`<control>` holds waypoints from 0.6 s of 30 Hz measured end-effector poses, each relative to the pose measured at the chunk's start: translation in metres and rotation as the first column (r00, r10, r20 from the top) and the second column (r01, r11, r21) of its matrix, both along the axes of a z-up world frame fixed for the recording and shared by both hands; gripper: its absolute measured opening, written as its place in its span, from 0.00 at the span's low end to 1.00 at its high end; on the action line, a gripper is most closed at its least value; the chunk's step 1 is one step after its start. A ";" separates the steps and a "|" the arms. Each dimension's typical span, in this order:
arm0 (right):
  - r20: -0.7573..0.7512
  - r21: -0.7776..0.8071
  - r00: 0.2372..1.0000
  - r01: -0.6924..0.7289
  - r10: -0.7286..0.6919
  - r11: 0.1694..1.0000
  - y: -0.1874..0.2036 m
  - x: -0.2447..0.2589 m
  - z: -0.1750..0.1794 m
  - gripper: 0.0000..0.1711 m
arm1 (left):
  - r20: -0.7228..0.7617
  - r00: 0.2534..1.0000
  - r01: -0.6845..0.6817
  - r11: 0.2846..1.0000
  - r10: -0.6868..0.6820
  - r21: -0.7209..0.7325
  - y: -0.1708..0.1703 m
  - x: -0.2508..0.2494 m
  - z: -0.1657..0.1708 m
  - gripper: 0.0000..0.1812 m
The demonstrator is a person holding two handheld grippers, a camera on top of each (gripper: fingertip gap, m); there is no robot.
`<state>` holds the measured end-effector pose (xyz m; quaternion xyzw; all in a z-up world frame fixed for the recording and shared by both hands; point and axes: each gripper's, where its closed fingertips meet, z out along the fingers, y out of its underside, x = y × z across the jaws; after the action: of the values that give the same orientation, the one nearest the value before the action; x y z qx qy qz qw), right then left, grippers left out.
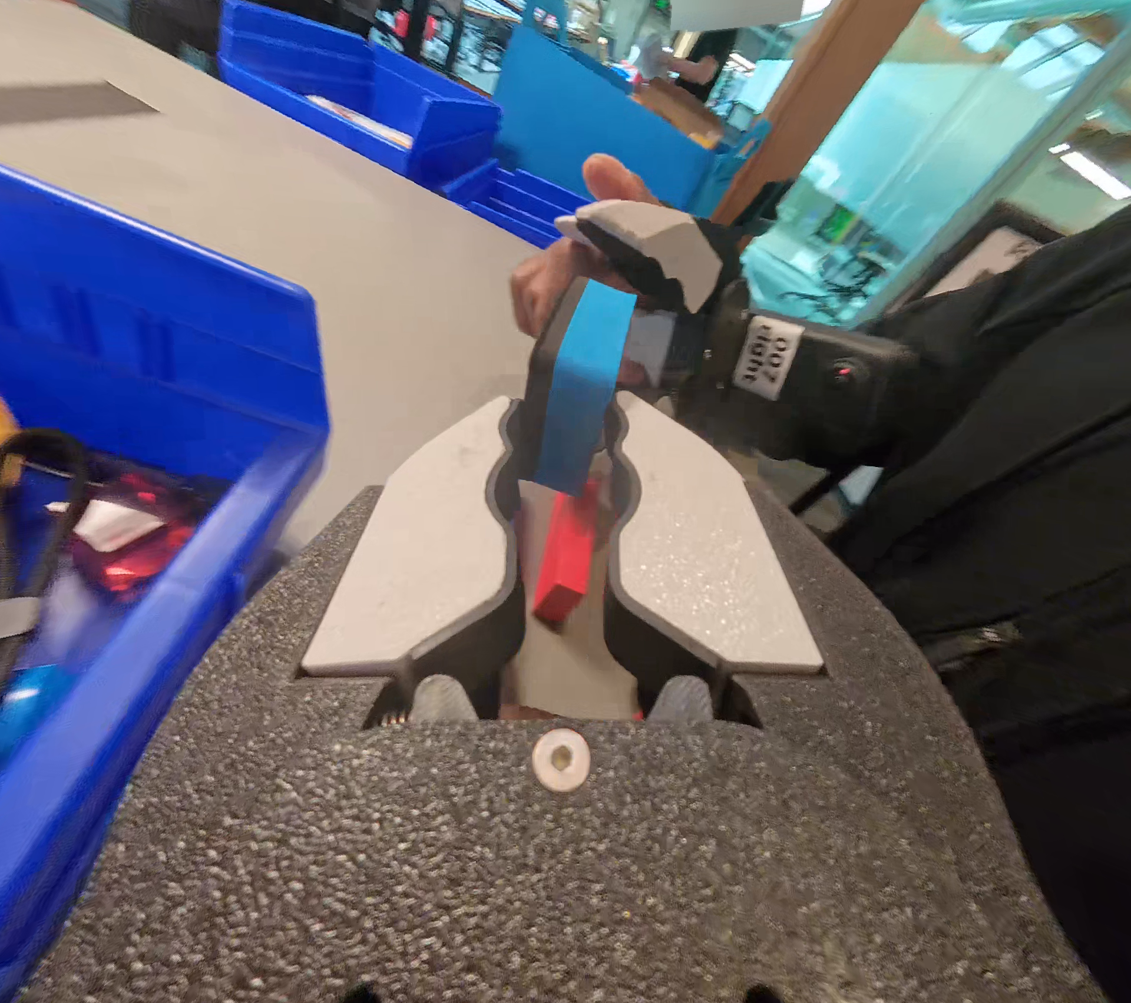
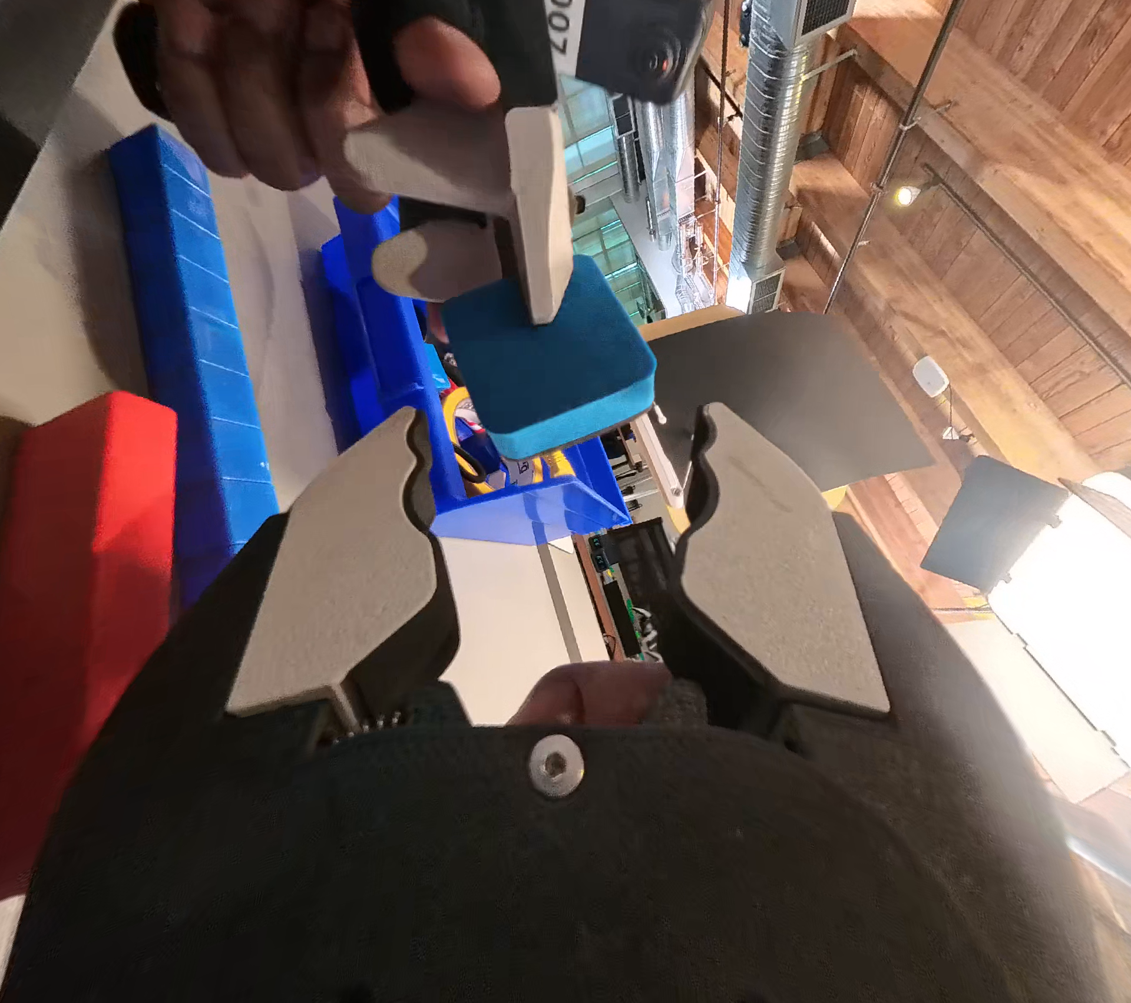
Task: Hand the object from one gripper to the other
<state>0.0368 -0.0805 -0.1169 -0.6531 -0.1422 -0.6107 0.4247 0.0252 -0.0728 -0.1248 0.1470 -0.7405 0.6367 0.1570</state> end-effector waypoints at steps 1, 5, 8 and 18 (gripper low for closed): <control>0.008 -0.003 1.000 -0.004 0.004 1.000 0.001 -0.001 0.000 0.48 | -0.052 0.998 0.041 0.999 -0.041 -0.003 -0.002 -0.006 -0.001 0.14; -0.010 -0.010 0.997 -0.081 0.081 0.997 0.007 -0.012 -0.005 0.34 | -0.137 0.985 0.106 0.994 -0.108 -0.021 -0.006 -0.017 -0.005 0.14; -0.170 0.074 0.976 -0.127 0.138 0.989 0.006 -0.012 -0.006 0.34 | -0.060 0.995 0.075 0.997 -0.076 -0.025 -0.007 -0.014 -0.002 0.19; -0.716 0.237 0.685 0.057 0.135 0.970 -0.017 0.026 -0.032 0.35 | 0.558 0.798 -0.256 0.966 0.226 -0.024 0.008 0.031 0.011 0.33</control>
<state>0.0628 -0.0979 -0.1489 -0.7818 0.0990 -0.3049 0.5348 0.0561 -0.0646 -0.1138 0.0523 -0.7457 0.6467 -0.1513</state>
